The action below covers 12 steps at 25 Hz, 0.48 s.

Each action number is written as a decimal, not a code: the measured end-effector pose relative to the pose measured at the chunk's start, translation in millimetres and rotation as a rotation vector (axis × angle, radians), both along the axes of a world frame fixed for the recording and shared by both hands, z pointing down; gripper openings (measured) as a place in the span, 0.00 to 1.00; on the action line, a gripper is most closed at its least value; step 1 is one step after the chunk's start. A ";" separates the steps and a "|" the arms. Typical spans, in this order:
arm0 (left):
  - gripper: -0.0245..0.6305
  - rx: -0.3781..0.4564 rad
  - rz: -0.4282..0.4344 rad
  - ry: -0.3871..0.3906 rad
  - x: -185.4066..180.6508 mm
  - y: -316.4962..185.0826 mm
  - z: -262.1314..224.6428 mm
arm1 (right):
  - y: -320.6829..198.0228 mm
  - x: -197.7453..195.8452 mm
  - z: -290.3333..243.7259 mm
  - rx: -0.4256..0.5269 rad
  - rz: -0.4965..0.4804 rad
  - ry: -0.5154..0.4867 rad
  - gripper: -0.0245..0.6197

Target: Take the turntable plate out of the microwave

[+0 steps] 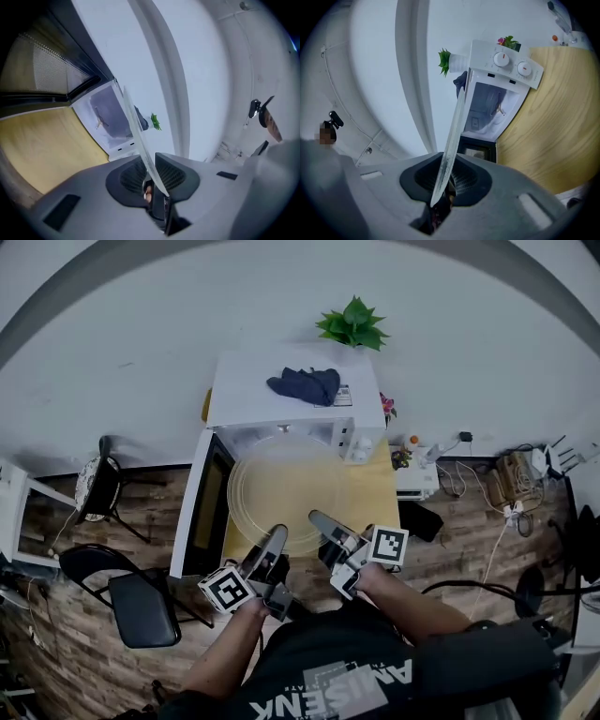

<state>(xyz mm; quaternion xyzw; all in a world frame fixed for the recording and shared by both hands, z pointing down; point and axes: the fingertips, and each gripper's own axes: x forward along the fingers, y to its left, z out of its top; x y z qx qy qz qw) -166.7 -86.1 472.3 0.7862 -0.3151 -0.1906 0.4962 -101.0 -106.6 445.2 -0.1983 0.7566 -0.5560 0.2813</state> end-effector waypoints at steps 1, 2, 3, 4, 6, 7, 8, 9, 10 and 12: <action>0.12 -0.010 -0.004 -0.007 1.2 0.7 -3.2 | 0.6 1.1 -5.0 0.006 -0.018 -0.005 0.11; 0.12 -0.005 -0.006 -0.013 3.5 0.5 -9.2 | 0.7 2.9 -9.5 0.012 -0.034 -0.008 0.11; 0.12 -0.011 -0.015 -0.009 6.1 0.1 -14.2 | -0.5 5.3 -13.9 0.019 -0.047 -0.012 0.11; 0.12 -0.044 -0.035 0.013 8.9 -0.1 -16.3 | -3.0 8.1 -19.0 0.030 -0.056 -0.019 0.11; 0.12 -0.106 -0.079 0.090 16.7 -0.5 -23.2 | -7.6 12.4 -29.5 0.050 -0.072 -0.041 0.11; 0.12 -0.116 -0.096 0.118 20.2 -0.1 -27.3 | -8.3 13.6 -33.5 0.056 -0.081 -0.051 0.11; 0.12 -0.115 -0.108 0.129 22.6 -0.3 -30.4 | -9.0 14.7 -36.4 0.065 -0.091 -0.056 0.11; 0.12 -0.108 -0.119 0.130 24.0 -2.0 -33.2 | -11.2 16.0 -39.1 0.077 -0.100 -0.056 0.11; 0.12 -0.099 -0.128 0.130 25.5 -5.0 -36.5 | -14.4 17.1 -42.0 0.089 -0.109 -0.055 0.11; 0.12 -0.084 -0.142 0.137 29.9 -9.6 -43.1 | -19.3 20.3 -41.4 0.076 -0.122 -0.042 0.11</action>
